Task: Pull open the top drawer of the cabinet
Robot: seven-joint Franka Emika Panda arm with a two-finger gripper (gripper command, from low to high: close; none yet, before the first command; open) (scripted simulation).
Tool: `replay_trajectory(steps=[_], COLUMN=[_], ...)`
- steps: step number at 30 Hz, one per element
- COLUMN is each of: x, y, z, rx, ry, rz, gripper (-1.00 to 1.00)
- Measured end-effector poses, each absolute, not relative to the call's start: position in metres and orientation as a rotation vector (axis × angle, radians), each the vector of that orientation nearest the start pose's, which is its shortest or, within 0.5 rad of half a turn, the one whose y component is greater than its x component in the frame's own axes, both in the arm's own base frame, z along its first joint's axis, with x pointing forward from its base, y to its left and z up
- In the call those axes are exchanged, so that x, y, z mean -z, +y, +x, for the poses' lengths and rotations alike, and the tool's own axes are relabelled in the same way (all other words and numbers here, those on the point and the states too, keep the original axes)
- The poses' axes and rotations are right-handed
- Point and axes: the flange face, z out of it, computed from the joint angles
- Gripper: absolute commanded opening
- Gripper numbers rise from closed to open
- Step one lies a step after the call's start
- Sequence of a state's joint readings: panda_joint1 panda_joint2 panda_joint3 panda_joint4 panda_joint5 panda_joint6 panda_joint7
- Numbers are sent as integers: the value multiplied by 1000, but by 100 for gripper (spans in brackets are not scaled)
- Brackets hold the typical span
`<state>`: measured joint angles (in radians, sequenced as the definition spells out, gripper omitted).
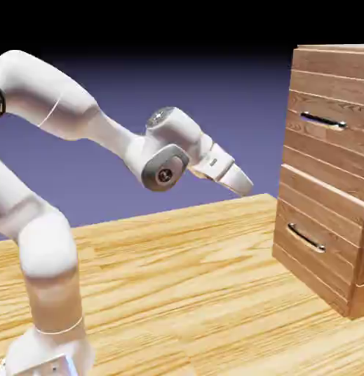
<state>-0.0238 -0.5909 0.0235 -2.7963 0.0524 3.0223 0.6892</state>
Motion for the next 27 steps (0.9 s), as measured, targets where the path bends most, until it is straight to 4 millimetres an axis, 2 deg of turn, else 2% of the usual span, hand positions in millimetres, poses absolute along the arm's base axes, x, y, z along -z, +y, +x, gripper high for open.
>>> replay_trajectory(steps=[7,13,20,27], x=[-542,-595,-645,-679], y=[-42,-57,-52,-26], z=[375,354,332,324], rx=[1261,1429,1639,1861], ry=[964,919,800,606], rz=[-2415,-2378,-2354,-2358], gripper=[0,0,0,0])
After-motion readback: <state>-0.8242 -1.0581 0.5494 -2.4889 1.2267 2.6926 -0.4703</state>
